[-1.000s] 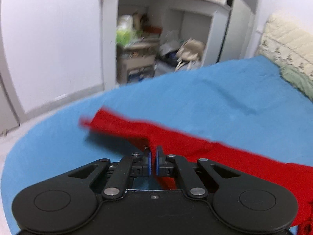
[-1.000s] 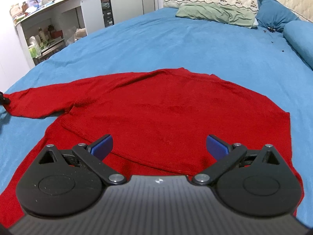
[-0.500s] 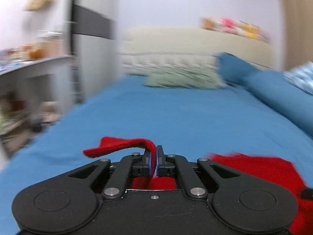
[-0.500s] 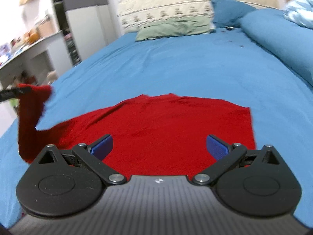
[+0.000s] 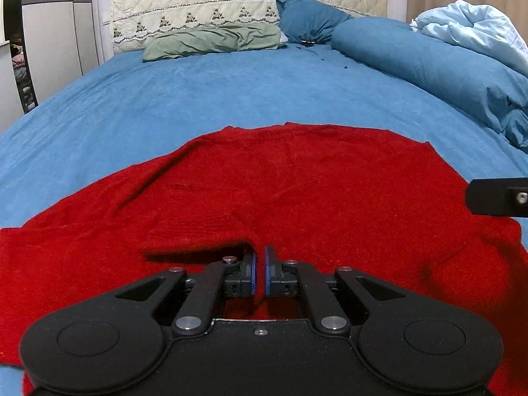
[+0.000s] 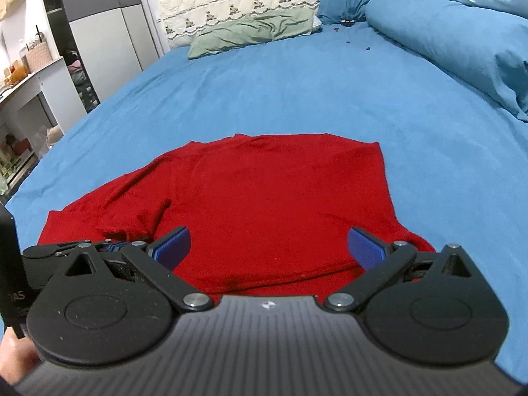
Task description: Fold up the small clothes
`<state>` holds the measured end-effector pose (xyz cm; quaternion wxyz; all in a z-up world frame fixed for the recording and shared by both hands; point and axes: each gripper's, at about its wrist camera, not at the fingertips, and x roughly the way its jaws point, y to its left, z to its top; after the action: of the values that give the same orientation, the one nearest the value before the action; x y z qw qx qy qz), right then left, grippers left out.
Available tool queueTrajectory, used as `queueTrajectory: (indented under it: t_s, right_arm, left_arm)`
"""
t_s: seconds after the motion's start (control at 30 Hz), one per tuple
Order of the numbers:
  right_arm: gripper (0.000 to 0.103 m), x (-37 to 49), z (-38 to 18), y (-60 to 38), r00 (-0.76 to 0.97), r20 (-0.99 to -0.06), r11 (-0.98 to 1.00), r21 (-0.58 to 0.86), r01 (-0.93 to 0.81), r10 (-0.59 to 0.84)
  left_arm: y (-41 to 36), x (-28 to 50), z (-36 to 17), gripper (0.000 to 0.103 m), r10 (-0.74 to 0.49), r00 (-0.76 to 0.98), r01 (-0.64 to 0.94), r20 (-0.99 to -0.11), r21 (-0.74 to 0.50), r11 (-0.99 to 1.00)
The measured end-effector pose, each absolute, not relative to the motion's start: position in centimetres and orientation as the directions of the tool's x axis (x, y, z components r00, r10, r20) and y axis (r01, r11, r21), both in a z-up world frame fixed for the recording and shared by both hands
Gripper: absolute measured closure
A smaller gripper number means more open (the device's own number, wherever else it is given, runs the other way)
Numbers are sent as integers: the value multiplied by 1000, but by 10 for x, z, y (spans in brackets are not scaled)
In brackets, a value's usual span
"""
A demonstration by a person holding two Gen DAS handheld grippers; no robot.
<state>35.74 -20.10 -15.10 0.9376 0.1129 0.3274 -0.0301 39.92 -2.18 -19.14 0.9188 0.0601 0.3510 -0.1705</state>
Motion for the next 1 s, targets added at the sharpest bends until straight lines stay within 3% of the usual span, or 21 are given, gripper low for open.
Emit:
queueTrajectory:
  t_s: [0.03,0.07,0.13,0.23,0.4,0.57,0.7,0.8,0.83,0.9,1.0]
  right_arm:
    - [0,359,-150,-200,786,-618,973,192,125,21]
    - [0,362,-149,-199,789,-614,975,190,116,26]
    - [0,366,-146,-196,793,-608,979,182,88,42]
    - [0,378,-140,-179,786,-613,990,141,8,81]
    - [0,397,-140,-121,759,-633,975,-28,-221,154]
    - [1,408,-160,-57,755,-631,884,-235,-405,179]
    - [27,419,-184,-22,746,-644,810,-341,-478,169]
    - [39,425,-197,-7,748,-644,778,-383,-497,161]
    - [54,429,-200,-3,752,-640,771,-395,-500,159]
    - [73,435,-203,3,754,-639,759,-413,-504,154]
    - [80,440,-195,-7,775,-615,804,-381,-456,148]
  left_arm:
    - [-20,398,-187,80,-272,694,357,-666,-9,934]
    - [-16,393,-184,57,-277,697,364,-662,-7,931]
    - [-6,384,-177,33,-275,721,359,-636,3,933]
    - [22,368,-163,31,-247,747,325,-618,14,946]
    - [78,356,-163,30,-64,778,169,-625,110,980]
    - [134,350,-181,30,12,733,6,-680,24,1000]
    - [145,344,-190,30,18,714,-22,-700,3,1000]
    - [141,352,-191,30,10,708,-18,-706,-3,1000]
    - [143,349,-192,30,8,709,-17,-706,-6,1000]
    - [143,348,-195,30,2,711,-14,-703,-10,1000]
    - [147,348,-197,30,-6,715,-12,-699,-22,1000]
